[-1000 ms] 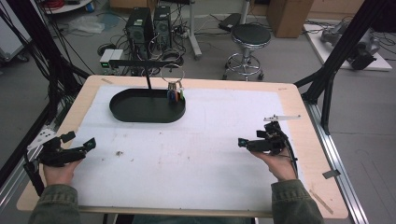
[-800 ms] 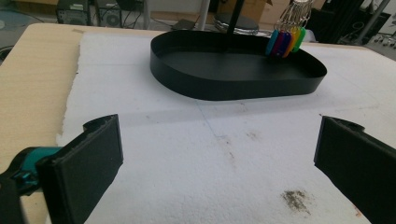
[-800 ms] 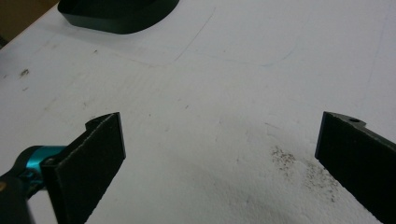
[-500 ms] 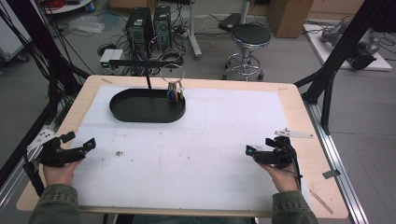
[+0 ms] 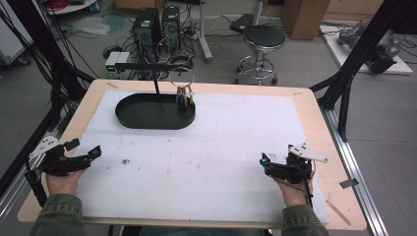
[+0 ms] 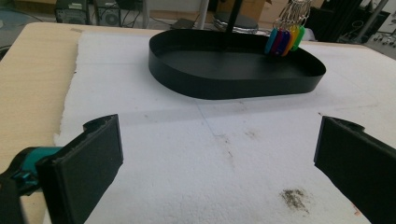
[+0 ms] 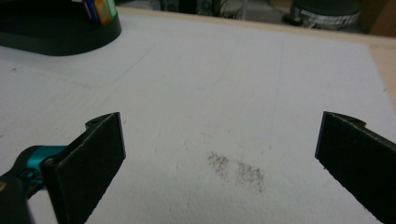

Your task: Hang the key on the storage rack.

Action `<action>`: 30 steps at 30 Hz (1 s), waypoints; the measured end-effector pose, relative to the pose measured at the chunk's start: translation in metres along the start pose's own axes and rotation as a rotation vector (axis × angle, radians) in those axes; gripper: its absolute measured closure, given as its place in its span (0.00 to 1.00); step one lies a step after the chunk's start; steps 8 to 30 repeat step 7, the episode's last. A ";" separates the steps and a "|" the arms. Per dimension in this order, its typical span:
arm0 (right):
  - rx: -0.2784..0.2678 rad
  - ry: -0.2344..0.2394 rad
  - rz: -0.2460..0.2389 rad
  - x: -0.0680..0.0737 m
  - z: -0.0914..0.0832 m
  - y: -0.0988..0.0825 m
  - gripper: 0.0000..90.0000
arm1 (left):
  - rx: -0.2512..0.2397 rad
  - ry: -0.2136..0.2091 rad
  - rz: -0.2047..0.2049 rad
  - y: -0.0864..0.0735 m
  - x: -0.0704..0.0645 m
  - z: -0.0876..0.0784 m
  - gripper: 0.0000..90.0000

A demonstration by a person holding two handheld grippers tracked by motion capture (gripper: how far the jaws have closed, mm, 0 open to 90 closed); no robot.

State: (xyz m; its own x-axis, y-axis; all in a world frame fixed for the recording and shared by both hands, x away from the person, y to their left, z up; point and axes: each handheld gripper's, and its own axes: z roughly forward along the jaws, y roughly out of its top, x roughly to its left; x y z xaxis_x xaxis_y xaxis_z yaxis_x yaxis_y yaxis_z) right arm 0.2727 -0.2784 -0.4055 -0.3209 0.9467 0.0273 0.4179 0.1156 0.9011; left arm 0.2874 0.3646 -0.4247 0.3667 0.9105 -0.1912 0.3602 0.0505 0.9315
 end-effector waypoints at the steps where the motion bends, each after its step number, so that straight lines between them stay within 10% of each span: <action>1: -0.047 -0.014 -0.014 0.001 -0.003 0.001 0.01 | 0.001 -0.001 0.002 0.000 0.000 0.000 0.02; 6: -0.124 -0.039 -0.013 0.000 -0.010 0.002 0.01 | 0.005 -0.001 0.006 0.000 0.000 0.000 0.02; 30: -0.124 -0.039 -0.013 0.000 -0.010 0.002 0.01 | 0.006 -0.001 0.007 0.000 0.000 0.000 0.02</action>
